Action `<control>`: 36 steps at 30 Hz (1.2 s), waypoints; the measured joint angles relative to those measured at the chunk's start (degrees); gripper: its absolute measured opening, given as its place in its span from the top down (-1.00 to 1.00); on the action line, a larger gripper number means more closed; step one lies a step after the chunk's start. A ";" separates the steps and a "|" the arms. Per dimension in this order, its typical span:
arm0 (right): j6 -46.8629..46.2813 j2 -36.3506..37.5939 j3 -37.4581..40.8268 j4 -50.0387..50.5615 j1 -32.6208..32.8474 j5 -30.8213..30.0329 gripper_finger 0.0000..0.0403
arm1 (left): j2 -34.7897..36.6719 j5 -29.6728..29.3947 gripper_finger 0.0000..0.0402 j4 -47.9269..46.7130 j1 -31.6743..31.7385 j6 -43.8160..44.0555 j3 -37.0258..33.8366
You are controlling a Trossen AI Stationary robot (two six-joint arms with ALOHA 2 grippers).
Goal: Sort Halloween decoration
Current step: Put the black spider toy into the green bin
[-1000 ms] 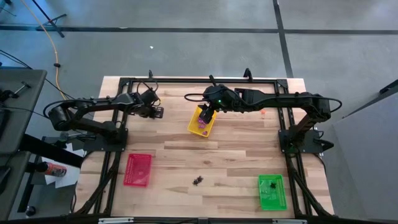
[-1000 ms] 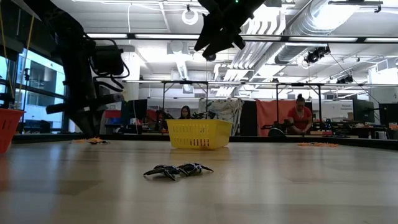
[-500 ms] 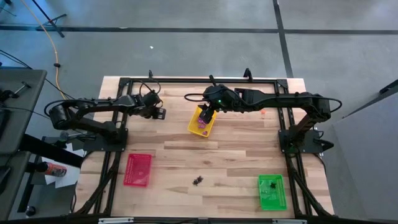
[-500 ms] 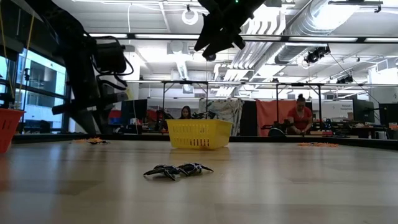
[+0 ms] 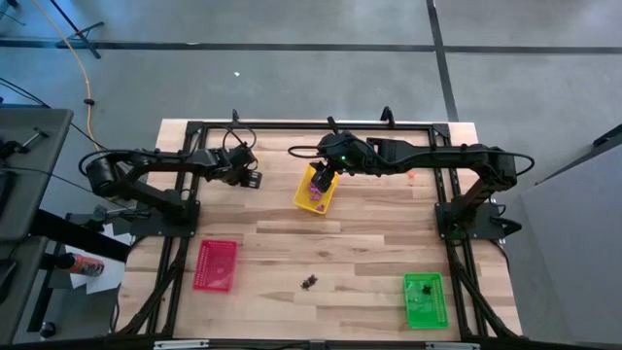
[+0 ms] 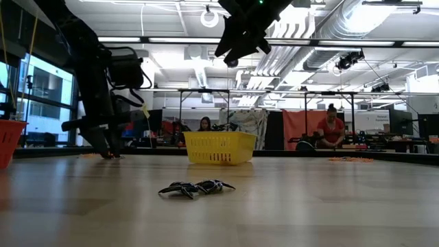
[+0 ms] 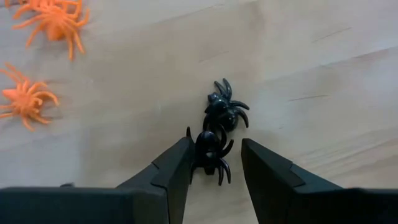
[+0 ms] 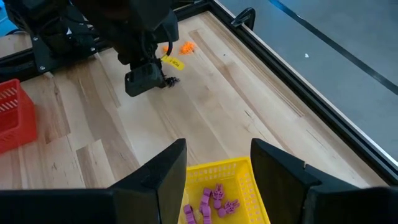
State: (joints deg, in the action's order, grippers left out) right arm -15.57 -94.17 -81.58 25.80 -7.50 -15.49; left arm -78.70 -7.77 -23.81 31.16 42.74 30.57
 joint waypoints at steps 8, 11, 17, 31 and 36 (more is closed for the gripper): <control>0.00 0.00 0.00 0.00 -0.01 0.00 0.14 | -0.07 -1.26 0.34 -0.12 -0.27 -0.67 -0.07; -0.02 0.00 0.00 0.00 -0.01 -0.02 0.14 | -0.09 -1.49 0.36 -0.20 -0.27 -0.98 -0.09; -0.02 0.00 0.00 0.00 -0.01 0.00 0.14 | -0.11 -1.78 0.60 -0.35 -0.27 -1.01 -0.11; 0.59 0.00 0.00 0.00 -0.01 0.00 0.14 | 4.17 2.38 0.94 -1.19 -0.23 -0.44 -0.34; 0.59 0.00 0.00 0.00 -0.01 0.00 0.14 | 8.39 4.31 0.97 -1.51 -0.25 0.66 -0.37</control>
State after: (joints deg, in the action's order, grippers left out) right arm -14.98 -94.17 -81.58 25.80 -7.51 -15.49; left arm -70.30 -3.46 -25.32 30.92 43.40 30.20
